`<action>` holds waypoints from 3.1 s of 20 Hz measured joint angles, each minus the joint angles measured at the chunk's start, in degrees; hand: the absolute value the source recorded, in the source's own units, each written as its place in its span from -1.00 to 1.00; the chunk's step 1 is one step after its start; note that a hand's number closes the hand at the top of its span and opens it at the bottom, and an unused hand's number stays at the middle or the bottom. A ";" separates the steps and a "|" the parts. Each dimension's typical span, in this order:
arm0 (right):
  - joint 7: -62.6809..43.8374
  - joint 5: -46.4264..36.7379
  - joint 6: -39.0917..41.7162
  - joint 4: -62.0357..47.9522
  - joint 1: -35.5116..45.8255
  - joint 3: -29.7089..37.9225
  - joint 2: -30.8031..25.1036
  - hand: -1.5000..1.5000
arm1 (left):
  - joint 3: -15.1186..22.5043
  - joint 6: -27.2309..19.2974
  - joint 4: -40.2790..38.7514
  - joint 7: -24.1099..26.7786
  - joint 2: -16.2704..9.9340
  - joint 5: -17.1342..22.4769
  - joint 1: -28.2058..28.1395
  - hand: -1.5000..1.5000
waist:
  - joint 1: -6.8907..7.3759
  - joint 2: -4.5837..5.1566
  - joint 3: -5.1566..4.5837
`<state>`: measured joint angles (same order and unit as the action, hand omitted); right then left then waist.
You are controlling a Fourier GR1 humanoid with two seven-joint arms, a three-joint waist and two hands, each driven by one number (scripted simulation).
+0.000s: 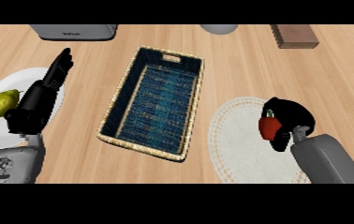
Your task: Pick the bell pepper from the placemat and place it in the basket
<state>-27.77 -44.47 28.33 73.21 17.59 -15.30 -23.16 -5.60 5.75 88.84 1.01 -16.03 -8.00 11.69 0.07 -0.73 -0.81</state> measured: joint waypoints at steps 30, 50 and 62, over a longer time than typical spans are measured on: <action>-14.66 18.60 -9.48 42.62 22.90 20.78 2.49 1.00 | -0.17 0.84 1.31 -1.54 0.72 -0.78 -0.30 0.00 | 0.03 0.35 0.71; -30.79 20.38 -11.56 9.46 63.70 12.75 18.54 1.00 | 0.14 0.63 1.52 -0.99 1.73 -1.74 -0.20 0.00 | 0.84 0.65 0.69; -31.52 19.44 -7.65 -3.19 67.00 7.70 20.05 1.00 | -1.13 1.62 0.67 -0.92 0.83 -1.11 -0.38 0.00 | 0.01 0.47 0.72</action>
<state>-59.30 -25.03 20.68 70.02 84.59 -7.60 -3.10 -6.73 7.38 89.51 0.08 -15.20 -9.11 11.31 0.08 -0.26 -0.09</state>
